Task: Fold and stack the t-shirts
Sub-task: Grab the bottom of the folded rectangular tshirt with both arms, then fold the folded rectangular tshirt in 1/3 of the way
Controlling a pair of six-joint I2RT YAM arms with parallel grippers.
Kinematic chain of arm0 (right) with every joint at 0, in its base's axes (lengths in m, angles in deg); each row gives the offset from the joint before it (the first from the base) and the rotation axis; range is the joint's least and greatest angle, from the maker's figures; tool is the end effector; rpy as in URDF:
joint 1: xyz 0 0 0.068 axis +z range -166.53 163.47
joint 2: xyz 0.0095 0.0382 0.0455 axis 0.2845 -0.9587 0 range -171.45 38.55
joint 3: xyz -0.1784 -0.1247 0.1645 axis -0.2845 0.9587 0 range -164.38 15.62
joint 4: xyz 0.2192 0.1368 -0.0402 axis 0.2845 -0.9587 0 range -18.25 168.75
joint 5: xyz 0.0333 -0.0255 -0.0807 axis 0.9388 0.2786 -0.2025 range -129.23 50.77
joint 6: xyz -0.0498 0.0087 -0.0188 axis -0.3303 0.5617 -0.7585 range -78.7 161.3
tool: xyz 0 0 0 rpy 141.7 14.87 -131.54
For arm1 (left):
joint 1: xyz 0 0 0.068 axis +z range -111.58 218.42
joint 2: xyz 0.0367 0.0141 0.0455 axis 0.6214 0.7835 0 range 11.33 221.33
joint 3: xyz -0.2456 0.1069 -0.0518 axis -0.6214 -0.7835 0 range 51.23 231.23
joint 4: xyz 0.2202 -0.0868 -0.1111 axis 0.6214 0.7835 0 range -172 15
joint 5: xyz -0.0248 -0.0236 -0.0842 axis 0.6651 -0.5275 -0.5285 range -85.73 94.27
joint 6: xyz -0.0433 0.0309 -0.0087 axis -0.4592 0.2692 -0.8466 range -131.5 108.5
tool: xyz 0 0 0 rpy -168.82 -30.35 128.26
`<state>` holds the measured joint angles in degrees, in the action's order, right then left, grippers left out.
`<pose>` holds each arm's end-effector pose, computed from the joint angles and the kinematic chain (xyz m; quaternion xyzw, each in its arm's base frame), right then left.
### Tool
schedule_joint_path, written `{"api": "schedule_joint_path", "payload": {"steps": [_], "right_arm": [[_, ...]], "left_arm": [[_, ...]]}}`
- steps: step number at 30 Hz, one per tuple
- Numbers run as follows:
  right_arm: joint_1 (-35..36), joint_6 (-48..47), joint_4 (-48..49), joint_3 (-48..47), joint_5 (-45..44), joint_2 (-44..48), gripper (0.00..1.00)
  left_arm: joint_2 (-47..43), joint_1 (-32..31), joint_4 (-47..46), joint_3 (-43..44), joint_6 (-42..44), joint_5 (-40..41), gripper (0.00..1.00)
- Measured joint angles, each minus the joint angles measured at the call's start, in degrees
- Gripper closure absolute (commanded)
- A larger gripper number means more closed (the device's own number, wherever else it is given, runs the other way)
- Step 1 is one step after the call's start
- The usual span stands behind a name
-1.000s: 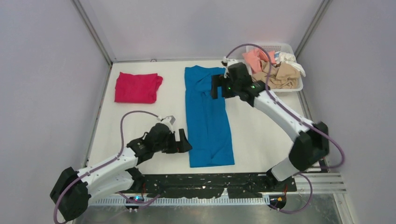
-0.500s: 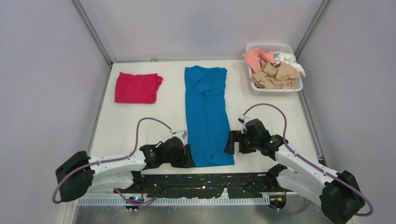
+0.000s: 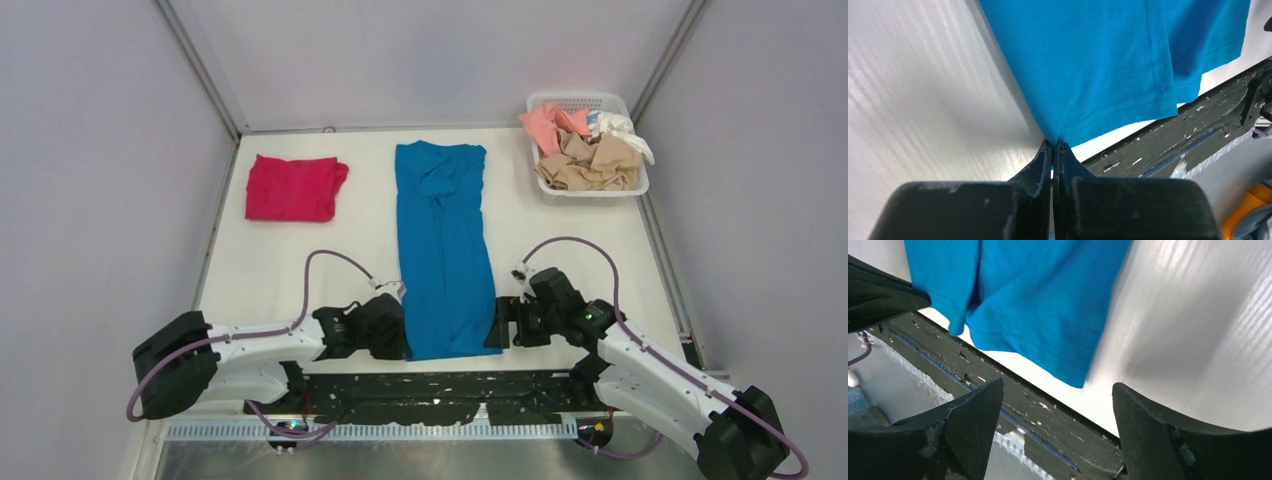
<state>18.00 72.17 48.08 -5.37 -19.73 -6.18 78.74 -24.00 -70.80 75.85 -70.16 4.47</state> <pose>0.1114 0.0911 0.1680 -0.0817 0.9363 0.2984 0.1663 0.0943 -0.1805 0.1462 0.0307 0.9505 -0.2683 0.1535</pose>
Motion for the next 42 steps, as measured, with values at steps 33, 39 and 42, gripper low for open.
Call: {"api": "schedule_joint_path", "payload": {"steps": [33,39,42], "right_arm": [[4.2,8.9,8.9,7.1,1.6,-3.2,0.94],[6.1,10.0,6.2,8.7,2.3,4.0,0.94],[6.2,10.0,6.3,8.4,2.3,6.8,0.94]], "left_arm": [[-3.1,-1.6,3.6,-0.3,-0.7,1.5,1.00],[-5.4,-4.3,3.7,-1.4,-0.7,1.2,1.00],[-6.0,-4.3,4.4,-1.3,-0.2,1.6,1.00]]}}
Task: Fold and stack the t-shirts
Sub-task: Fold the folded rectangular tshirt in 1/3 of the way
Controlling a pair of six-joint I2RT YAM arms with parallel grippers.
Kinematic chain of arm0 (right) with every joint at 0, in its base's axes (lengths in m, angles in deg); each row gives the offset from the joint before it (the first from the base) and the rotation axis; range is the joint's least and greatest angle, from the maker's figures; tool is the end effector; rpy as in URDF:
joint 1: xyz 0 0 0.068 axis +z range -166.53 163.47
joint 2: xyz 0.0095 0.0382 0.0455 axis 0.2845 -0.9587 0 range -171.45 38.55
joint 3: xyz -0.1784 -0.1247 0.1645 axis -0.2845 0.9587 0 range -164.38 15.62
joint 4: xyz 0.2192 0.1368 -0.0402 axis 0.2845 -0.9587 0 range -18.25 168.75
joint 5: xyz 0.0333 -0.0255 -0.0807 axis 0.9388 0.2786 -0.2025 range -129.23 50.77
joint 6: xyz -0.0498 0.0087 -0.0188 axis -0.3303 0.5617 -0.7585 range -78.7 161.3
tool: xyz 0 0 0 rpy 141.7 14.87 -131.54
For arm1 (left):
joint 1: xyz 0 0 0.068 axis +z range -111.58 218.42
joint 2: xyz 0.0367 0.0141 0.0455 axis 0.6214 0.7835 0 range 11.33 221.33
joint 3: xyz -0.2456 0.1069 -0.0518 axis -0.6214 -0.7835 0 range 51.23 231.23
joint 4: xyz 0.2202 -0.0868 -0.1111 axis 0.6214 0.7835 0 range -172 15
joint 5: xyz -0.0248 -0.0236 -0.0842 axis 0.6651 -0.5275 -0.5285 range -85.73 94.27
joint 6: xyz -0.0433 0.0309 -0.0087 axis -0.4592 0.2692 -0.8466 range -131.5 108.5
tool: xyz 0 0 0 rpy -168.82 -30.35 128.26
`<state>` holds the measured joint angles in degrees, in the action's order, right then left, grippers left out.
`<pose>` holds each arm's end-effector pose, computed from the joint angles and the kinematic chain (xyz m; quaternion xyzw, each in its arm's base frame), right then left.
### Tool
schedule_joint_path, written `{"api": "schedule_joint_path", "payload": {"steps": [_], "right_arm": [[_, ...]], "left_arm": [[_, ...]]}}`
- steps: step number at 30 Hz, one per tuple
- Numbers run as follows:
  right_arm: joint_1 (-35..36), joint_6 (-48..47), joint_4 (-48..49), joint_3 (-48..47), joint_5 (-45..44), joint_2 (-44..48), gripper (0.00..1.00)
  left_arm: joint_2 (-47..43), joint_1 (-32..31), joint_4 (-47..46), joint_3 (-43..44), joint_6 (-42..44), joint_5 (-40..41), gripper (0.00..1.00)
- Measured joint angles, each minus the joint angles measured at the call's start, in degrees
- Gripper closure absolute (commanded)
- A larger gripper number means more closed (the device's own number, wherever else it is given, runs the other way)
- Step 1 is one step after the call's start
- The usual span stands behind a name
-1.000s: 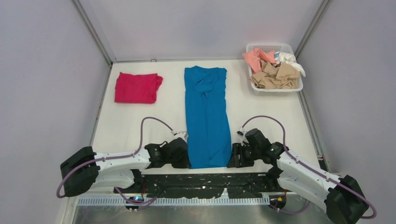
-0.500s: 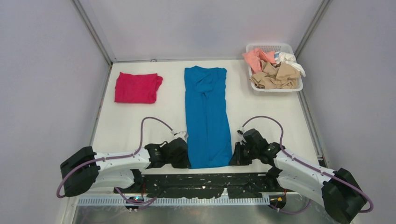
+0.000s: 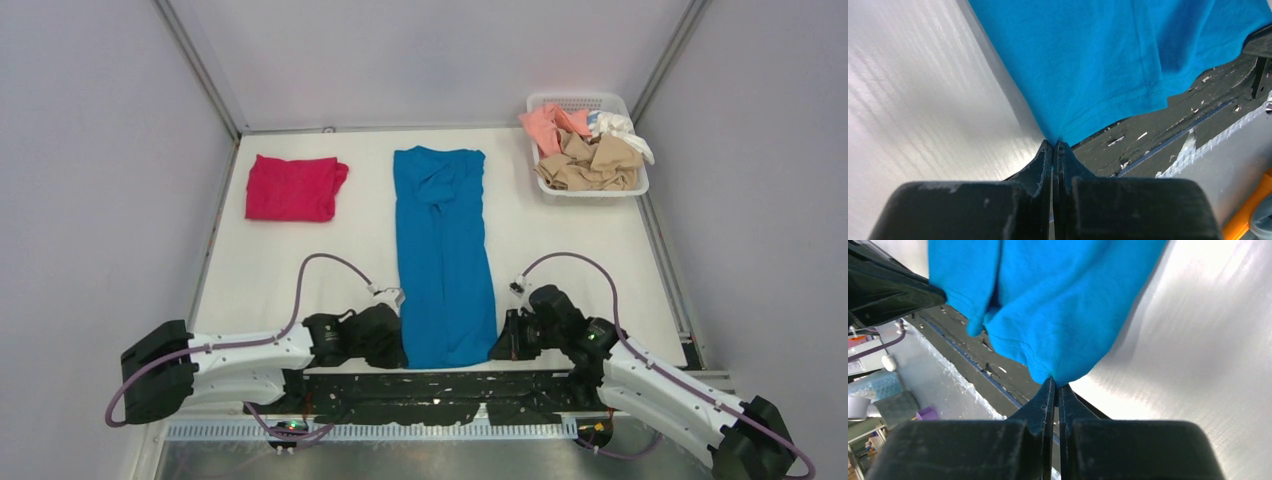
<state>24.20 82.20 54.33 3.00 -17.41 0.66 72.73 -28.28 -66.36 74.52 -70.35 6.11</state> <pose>0.0884 0.0936 0.1436 -0.0638 0.9219 0.3556 0.1399 0.0754 -0.1725 0.1530 0.0601 0.9484 -0.2696 0.1559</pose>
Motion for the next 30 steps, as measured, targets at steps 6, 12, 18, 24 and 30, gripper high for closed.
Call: {"api": "schedule_joint_path", "payload": {"steps": [6,12,18,24,30], "right_arm": [[0.0,-1.8,0.3,-4.7,-2.1,-0.8,0.94],[0.0,-5.8,4.8,-12.7,-7.6,-8.8,0.94],[-0.4,-10.7,9.9,-21.7,-14.6,-17.2,0.94],[-2.4,-12.9,17.5,-27.3,-18.6,-25.4,0.94],[-7.3,-13.0,23.6,-31.3,-18.7,-35.1,0.94]], "left_arm": [[-5.1,0.0,5.6,3.3,3.0,4.6,1.00],[-6.7,4.3,6.8,9.1,9.3,8.7,1.00],[1.5,12.8,4.7,16.2,16.7,8.8,1.00],[7.3,18.8,2.2,22.4,21.2,7.6,1.00],[13.1,25.0,0.5,27.8,23.8,5.7,1.00]]}}
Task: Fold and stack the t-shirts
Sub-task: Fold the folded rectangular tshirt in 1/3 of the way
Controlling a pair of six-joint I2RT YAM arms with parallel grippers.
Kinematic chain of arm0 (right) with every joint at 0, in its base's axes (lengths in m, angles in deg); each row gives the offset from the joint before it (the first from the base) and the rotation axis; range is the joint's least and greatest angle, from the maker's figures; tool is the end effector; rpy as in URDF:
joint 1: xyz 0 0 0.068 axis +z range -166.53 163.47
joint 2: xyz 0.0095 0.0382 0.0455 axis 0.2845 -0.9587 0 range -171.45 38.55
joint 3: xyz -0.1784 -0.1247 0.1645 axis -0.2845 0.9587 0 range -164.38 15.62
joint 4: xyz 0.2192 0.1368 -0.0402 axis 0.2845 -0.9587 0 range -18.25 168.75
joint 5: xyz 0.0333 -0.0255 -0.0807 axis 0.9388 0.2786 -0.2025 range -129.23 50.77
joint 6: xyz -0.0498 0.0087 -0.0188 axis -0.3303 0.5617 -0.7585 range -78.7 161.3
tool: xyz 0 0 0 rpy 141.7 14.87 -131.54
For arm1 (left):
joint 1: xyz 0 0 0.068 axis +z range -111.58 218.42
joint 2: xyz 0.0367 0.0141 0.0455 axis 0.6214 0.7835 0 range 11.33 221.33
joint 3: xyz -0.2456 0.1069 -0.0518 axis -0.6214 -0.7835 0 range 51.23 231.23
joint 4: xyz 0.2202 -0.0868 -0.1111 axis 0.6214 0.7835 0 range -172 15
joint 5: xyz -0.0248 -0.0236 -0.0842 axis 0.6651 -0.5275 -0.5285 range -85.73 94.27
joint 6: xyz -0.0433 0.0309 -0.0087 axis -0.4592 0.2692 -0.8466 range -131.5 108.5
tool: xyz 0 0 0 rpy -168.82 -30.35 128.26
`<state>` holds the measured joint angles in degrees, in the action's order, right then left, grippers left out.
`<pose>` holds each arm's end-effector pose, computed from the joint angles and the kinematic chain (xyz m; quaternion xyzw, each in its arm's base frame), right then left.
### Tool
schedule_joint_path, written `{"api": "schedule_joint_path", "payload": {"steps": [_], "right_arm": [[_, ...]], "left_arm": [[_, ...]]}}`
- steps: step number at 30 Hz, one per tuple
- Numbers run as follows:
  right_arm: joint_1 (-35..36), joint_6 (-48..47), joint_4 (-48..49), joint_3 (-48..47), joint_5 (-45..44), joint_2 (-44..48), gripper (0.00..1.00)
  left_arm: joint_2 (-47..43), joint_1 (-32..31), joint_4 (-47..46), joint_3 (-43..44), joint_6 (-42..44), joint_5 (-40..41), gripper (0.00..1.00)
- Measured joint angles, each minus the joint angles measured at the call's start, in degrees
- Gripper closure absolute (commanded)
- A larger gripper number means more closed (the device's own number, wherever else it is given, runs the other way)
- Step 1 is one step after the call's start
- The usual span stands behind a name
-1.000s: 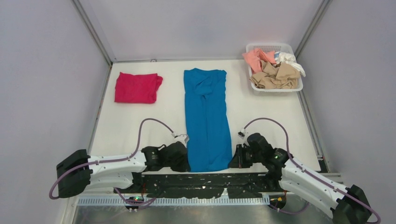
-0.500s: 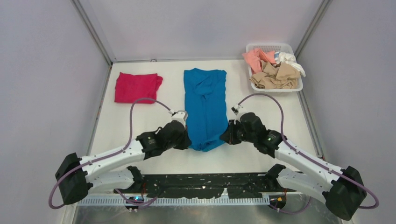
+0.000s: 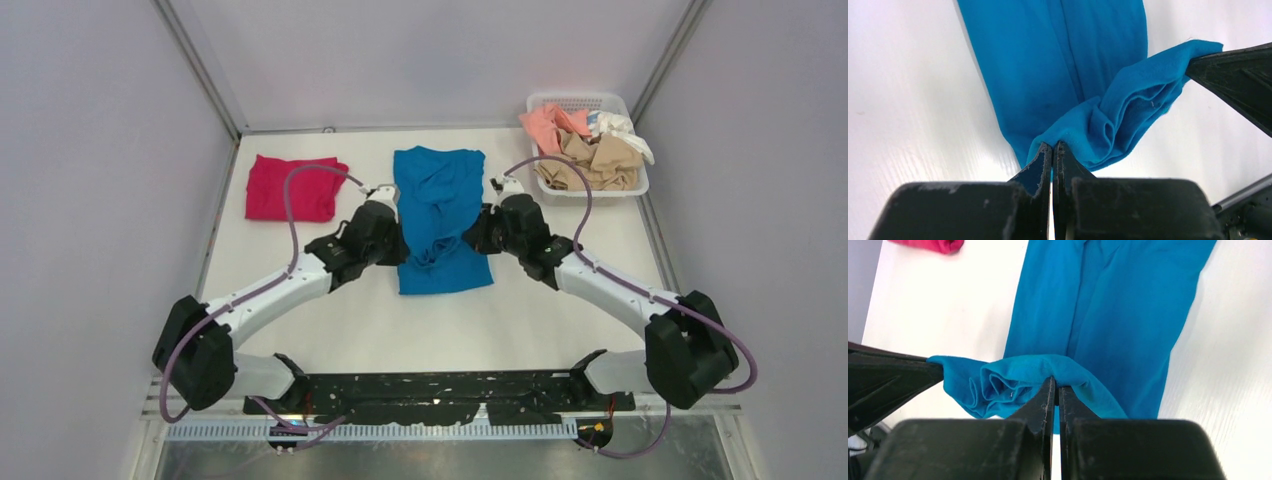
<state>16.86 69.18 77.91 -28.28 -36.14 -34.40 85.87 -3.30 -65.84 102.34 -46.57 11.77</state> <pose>0.2335 0.1562 0.2447 -0.0551 0.8636 0.2752 0.4188 0.2139 -0.1846 0.2559 0.0246 0.9030 -0.2175 0.3698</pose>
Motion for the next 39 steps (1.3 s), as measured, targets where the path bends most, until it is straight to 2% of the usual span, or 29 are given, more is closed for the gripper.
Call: {"api": "schedule_joint_path", "payload": {"steps": [10,16,33,39], "right_arm": [[-4.7,-2.7,3.5,-10.3,0.5,-11.1,0.94],[-7.5,-3.8,4.3,-12.2,0.8,-15.6,0.94],[-12.1,-3.8,4.9,-14.8,3.2,-24.7,0.94],[-13.4,-3.7,5.6,-16.5,3.7,-27.9,0.91]], "left_arm": [[10.7,7.0,-0.7,9.8,2.8,-1.9,1.00],[17.0,11.0,-1.2,13.6,3.2,-4.8,1.00],[27.6,14.3,-0.8,21.2,4.0,-6.8,1.00],[31.1,15.4,0.1,24.0,4.0,-8.2,1.00]]}}
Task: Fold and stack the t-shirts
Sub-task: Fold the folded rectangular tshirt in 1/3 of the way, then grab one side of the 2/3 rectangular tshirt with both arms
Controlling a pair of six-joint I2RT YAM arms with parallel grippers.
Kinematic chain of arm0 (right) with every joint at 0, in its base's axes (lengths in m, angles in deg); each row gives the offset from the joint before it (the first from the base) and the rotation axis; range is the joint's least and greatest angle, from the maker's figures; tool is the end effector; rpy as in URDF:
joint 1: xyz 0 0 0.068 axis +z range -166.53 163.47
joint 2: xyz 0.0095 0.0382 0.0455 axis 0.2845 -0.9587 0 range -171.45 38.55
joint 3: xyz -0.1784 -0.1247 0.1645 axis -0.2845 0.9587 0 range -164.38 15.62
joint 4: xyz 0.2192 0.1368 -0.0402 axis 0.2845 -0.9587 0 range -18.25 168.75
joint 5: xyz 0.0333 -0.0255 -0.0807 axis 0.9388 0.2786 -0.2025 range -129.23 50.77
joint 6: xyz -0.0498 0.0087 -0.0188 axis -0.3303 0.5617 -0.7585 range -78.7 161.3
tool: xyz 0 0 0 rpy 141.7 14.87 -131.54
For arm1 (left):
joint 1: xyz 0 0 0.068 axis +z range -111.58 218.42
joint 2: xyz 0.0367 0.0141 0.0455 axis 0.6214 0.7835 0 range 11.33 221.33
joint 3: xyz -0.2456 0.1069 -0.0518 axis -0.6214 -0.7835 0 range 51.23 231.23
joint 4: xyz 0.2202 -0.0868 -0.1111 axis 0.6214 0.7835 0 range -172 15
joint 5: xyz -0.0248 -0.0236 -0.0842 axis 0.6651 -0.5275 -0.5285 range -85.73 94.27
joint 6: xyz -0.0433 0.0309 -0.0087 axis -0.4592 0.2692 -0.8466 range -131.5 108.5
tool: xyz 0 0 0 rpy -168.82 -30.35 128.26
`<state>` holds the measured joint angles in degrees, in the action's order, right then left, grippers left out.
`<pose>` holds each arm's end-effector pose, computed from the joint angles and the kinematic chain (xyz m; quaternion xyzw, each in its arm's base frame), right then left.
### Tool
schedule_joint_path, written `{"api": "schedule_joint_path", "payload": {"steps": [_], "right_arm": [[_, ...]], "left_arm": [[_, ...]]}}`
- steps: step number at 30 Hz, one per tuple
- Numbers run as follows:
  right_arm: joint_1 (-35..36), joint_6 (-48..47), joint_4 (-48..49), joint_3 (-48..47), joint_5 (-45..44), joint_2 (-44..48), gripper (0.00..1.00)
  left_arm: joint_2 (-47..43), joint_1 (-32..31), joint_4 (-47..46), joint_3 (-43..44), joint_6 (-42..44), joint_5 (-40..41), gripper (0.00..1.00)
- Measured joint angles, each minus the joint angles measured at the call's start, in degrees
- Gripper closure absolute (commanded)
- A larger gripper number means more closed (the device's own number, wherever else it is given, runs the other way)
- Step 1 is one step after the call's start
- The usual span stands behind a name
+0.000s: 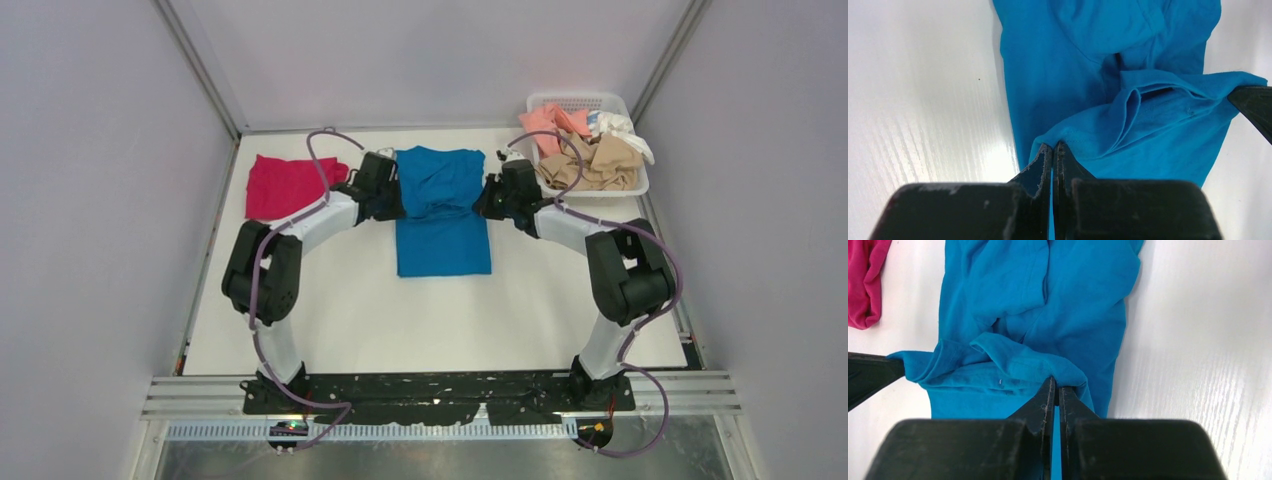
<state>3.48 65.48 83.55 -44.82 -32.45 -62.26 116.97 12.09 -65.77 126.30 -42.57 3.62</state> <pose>0.3594 0.1353 0.1962 0.0053 0.8881 0.2205 0.4032 0.3651 -0.1813 0.2149 -0.0364 0.9291 -0.1814 0.3203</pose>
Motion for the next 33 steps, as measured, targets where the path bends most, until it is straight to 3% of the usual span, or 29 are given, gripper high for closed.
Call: {"api": "schedule_joint_path", "payload": {"steps": [3,4,5,7,9,10,11,17,27,30,33], "right_arm": [[-0.4,0.2,0.4,-1.3,0.4,-2.0,0.88],[-0.5,0.3,0.5,-1.7,0.6,-2.5,0.86],[-0.7,0.4,0.7,-1.9,0.9,-3.0,0.83],[-0.9,0.7,0.8,-2.4,1.1,-3.7,0.66],[-1.2,1.0,0.8,-3.1,1.3,-4.2,0.41],[-1.3,1.5,0.8,-3.5,1.3,-4.2,0.06],[-1.4,1.3,0.8,-3.9,1.3,-4.2,0.00],[-1.6,0.3,0.9,-2.9,1.7,-0.7,0.05],[-1.6,1.2,1.7,12.5,6.2,15.1,0.05],[-1.6,2.0,1.5,19.5,7.0,19.3,0.05],[-1.6,2.4,0.2,24.7,7.3,22.6,0.04]], "left_arm": [[0.7,0.3,0.3,0.3,-0.3,-0.1,1.00],[0.9,0.4,0.4,0.5,-0.4,-0.3,0.94],[1.2,0.5,0.5,0.6,-0.5,-0.3,0.81],[1.8,1.0,0.9,1.1,-0.6,-0.5,0.50],[2.3,1.6,1.5,1.7,-1.2,-0.5,0.23],[2.3,1.9,1.7,1.8,-1.2,-0.5,0.12],[2.2,2.2,1.8,1.8,-1.3,-0.5,0.02],[-4.0,2.7,1.2,-2.2,-1.9,-0.7,0.00],[-17.7,2.4,-2.7,-19.6,-5.1,-8.3,0.01],[-17.8,1.8,-3.2,-24.8,-6.9,-10.3,0.06],[-17.8,0.3,-3.2,-28.1,-8.6,-11.5,0.20]]}}
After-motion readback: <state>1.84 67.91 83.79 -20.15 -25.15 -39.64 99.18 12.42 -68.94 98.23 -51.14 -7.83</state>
